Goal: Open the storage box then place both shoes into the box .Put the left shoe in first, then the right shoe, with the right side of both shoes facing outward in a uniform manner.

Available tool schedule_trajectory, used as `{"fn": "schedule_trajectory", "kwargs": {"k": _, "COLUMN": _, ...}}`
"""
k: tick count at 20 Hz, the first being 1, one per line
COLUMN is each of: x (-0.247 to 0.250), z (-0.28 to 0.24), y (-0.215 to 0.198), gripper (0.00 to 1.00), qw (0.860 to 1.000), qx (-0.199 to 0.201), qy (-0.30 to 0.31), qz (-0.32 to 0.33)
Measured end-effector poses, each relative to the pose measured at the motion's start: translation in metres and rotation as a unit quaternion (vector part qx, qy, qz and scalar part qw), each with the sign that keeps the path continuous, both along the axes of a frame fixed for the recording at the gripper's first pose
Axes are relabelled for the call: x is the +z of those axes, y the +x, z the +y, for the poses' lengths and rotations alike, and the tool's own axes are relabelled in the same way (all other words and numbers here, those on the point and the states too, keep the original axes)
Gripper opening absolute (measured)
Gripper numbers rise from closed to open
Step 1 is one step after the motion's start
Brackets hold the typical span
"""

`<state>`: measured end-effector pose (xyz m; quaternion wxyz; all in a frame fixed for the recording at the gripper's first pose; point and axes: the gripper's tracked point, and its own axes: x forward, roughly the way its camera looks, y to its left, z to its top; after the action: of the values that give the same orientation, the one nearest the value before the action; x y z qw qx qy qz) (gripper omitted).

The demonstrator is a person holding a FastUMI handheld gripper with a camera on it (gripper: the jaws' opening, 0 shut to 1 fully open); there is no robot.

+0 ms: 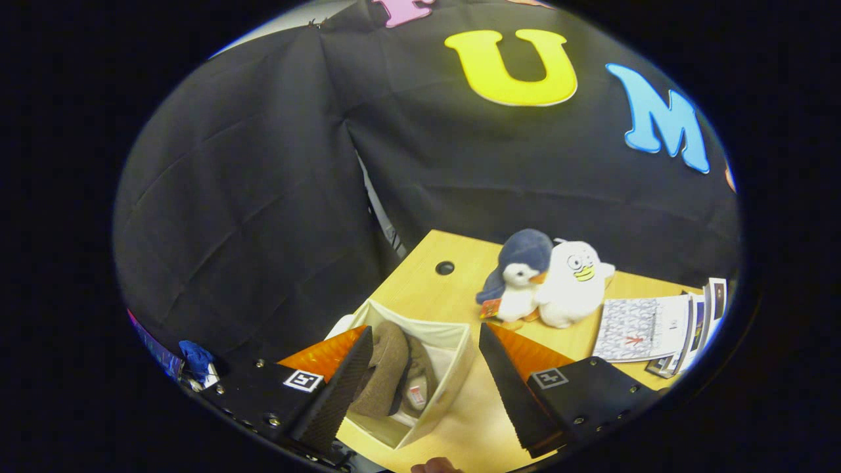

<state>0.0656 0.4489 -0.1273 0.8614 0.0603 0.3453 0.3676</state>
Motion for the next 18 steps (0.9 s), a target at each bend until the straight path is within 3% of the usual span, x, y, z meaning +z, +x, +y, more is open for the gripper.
{"fn": "schedule_trajectory", "kwargs": {"k": 5, "x": 0.054, "z": -0.078, "y": 0.049, "gripper": 0.99, "qw": 0.989, "qx": -0.098, "qy": 0.009, "qz": -0.109}}
{"fn": "schedule_trajectory", "kwargs": {"k": 10, "x": 0.099, "z": -0.167, "y": 0.064, "gripper": 0.99, "qw": 0.963, "qx": -0.2, "qy": 0.028, "qz": -0.181}}
{"fn": "schedule_trajectory", "kwargs": {"k": 18, "x": 0.124, "z": -0.253, "y": 0.069, "gripper": 0.99, "qw": 0.922, "qx": -0.297, "qy": 0.02, "qz": -0.247}}
